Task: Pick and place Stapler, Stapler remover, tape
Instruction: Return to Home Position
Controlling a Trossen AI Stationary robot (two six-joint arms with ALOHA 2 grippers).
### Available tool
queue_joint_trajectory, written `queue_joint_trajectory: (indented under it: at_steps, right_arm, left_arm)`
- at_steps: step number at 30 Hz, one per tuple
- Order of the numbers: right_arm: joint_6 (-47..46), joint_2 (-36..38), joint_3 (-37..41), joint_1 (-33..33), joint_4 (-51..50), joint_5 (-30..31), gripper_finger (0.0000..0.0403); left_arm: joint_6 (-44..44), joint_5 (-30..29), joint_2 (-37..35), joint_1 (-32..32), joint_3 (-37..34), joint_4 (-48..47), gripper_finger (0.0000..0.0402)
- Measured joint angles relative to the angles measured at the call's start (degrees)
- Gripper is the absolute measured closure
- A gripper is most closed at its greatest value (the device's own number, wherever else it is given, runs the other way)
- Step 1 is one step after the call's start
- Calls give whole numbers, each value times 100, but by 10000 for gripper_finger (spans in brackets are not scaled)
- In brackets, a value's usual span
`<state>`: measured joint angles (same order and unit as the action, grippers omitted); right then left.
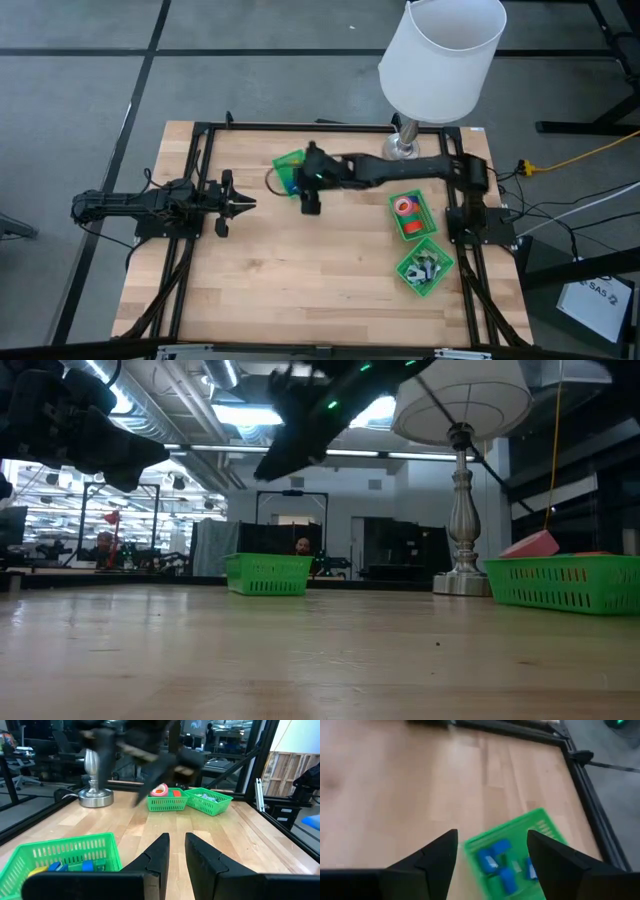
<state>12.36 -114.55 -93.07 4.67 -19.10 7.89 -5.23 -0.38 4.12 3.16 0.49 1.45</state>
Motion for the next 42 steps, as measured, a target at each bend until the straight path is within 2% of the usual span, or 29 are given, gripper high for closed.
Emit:
queue_joint_trajectory:
  at_steps: [2, 8, 18, 23, 28, 32, 35, 42]
  right_arm:
    - [-232, 408, 607, -228, 440, 4, 160]
    - [-421, 1791, 3354, -874, 3209, -14, 159]
    - [-440, 4035, 7180, -1167, 5813, -6, 159]
    - [-442, 5099, 8628, -1169, 6466, -1, 159]
    - [-438, 5894, 9275, -1175, 6488, 10, 159]
    - [-373, 6294, 9231, -1292, 6453, 1, 159]
    - [82, 6584, 9273, -1301, 6432, -23, 159]
    - [310, 7204, 9273, -1108, 5993, -40, 159]
  left_arm:
    - [0, 0, 2, 2, 1, 0, 343]
    - [0, 0, 2, 0, 2, 2, 343]
    - [0, 0, 0, 0, 0, 2, 343]
    - [0, 0, 0, 0, 2, 2, 343]
    - [0, -1, 1, 0, 2, 1, 343]
    - [0, -2, 2, 2, 1, 0, 343]
    - [0, 0, 2, 1, 1, 2, 343]
    - [0, -1, 1, 0, 2, 0, 343]
